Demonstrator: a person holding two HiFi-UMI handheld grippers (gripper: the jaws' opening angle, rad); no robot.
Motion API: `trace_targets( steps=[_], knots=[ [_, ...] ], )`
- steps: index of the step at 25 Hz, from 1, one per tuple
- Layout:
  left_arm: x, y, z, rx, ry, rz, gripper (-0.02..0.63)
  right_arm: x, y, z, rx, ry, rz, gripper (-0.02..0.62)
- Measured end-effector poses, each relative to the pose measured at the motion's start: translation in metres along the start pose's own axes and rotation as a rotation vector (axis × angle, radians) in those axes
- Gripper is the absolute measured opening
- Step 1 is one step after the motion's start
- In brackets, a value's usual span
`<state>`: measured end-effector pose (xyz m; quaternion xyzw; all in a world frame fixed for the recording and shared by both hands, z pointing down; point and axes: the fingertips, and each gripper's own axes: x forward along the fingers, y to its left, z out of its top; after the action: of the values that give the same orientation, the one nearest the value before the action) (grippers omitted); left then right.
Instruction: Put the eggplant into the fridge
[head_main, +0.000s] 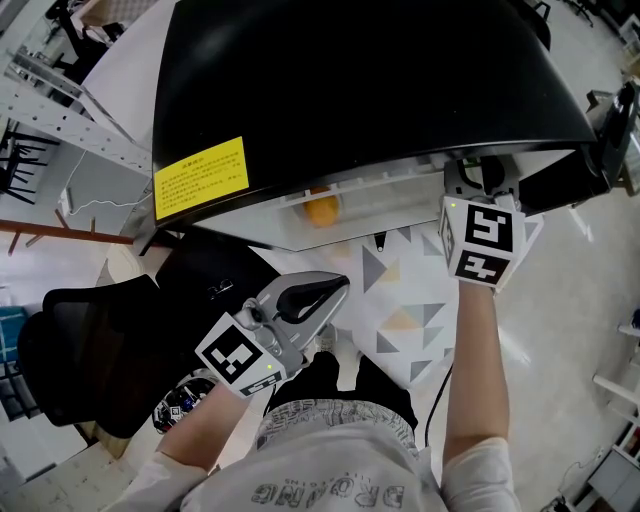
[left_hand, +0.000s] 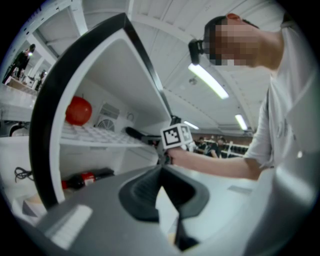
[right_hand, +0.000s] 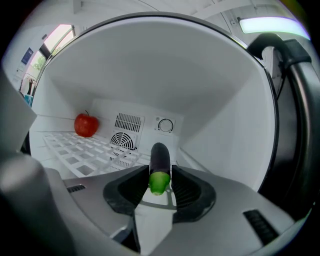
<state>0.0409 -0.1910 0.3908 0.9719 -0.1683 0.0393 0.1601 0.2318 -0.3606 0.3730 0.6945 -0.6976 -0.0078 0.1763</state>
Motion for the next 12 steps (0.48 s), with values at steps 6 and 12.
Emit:
trace_targets(
  steps=[6,12],
  knots=[
    [0.0006,-0.0032,-0.0005,0.006,0.004,0.006,0.006,-0.0015,0.0016,0.0005,0.001,-0.009,0.013,0.152],
    [0.0030,-0.0080,-0.0021,0.013,0.009,0.007,0.006,-0.0080,0.0022,0.0017,0.006,-0.029,0.030,0.158]
  ],
)
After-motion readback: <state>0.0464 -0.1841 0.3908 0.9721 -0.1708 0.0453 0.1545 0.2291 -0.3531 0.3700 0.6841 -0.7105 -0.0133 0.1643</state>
